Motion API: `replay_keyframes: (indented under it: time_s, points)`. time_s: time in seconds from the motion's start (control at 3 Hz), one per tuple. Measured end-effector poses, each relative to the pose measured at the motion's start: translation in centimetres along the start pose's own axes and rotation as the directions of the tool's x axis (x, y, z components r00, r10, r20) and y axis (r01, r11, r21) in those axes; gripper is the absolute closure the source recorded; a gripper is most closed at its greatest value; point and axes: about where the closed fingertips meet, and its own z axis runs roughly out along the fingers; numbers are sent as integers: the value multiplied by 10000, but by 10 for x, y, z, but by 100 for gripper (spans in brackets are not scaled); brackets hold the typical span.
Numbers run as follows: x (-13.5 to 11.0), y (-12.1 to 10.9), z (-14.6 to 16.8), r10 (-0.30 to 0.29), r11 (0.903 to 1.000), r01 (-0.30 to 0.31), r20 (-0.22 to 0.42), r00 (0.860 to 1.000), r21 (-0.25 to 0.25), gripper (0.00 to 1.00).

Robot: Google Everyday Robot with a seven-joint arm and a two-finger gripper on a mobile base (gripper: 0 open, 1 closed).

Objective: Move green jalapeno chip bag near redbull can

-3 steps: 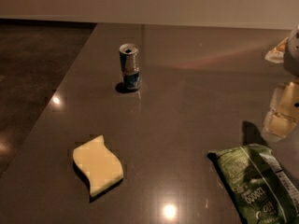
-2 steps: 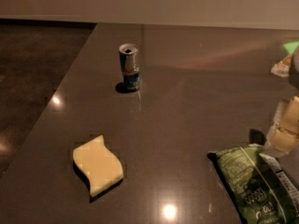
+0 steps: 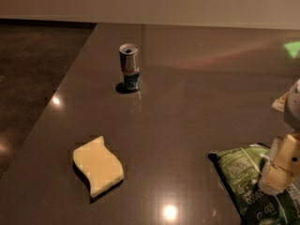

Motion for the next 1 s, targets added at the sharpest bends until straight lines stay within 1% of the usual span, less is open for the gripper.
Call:
replay_keyframes:
  time_s: [0.33,0.67,1.0]
  points:
    - [5,16,23,10,9993,-30,-533,9986,-371,0]
    - [8,25,41,-18,9982,-41,-990,9951,-596,0]
    - [12,27,50,50,9977,-133,-1253,9921,-661,13]
